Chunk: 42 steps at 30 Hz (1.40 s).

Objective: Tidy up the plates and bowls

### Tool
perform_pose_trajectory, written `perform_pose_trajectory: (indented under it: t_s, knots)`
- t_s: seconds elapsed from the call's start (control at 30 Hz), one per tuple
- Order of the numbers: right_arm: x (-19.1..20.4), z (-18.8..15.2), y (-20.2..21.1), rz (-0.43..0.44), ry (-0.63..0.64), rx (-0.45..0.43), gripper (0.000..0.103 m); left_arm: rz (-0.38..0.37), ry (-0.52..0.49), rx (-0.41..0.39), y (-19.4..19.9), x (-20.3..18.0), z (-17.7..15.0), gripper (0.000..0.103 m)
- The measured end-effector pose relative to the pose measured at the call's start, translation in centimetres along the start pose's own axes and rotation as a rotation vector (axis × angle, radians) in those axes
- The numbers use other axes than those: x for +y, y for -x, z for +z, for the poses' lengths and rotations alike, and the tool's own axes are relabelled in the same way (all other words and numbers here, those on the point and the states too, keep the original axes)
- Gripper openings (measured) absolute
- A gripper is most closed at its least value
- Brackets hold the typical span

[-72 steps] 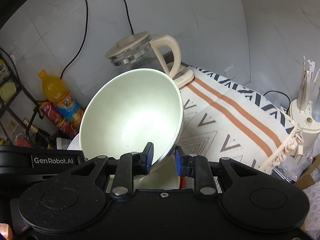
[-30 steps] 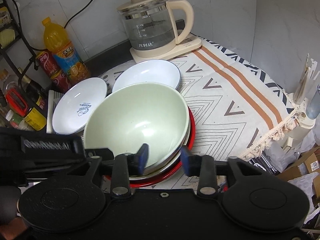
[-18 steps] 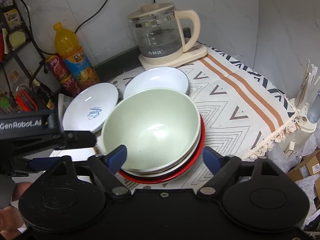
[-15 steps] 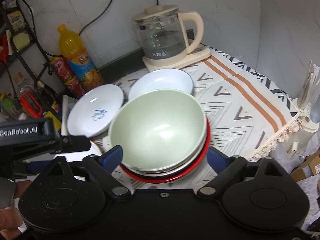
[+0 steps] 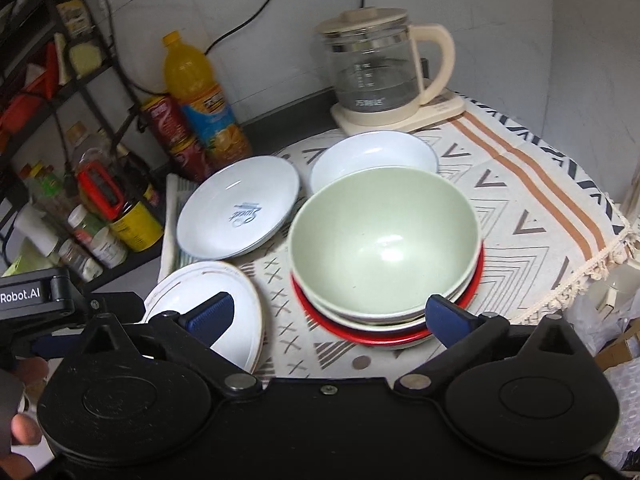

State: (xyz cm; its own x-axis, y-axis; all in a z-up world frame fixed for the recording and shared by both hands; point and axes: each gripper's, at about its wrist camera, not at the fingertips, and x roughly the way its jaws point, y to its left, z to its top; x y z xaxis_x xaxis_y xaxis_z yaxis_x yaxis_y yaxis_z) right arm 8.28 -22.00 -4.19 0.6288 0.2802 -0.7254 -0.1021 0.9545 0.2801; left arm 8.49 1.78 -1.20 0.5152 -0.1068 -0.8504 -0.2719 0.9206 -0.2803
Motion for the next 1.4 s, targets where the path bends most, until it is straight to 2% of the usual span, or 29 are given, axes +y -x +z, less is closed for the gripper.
perform_pose_trajectory:
  t_s: [0.57, 0.77, 1.0, 1.13, 1.27, 1.4]
  knots:
    - [4.7, 0.0, -1.0, 0.042, 0.127, 0.058, 0.103, -0.007, 0.066, -0.020, 1.5, 4.6, -0.2, 0.103]
    - [6.1, 0.3, -2.0, 0.067, 0.173, 0.084, 0.103, 0.023, 0.095, 0.009, 1.3, 6.2, 0.1, 0.103]
    - [7.5, 1.4, -4.2, 0.096, 0.213, 0.116, 0.103, 0.071, 0.129, -0.008, 1.0, 7.7, 0.8, 0.103]
    - [7.9, 2.3, -4.8, 0.117, 0.230, 0.106, 0.102, 0.060, 0.151, -0.011, 0.6, 8.2, 1.5, 0.103]
    - [8.0, 3.2, -5.7, 0.117, 0.243, 0.111, 0.101, 0.053, 0.169, -0.011, -0.2, 8.3, 2.4, 0.101]
    - [8.3, 4.0, -7.0, 0.103, 0.247, 0.113, 0.094, 0.046, 0.156, -0.027, -1.1, 7.7, 3.1, 0.100]
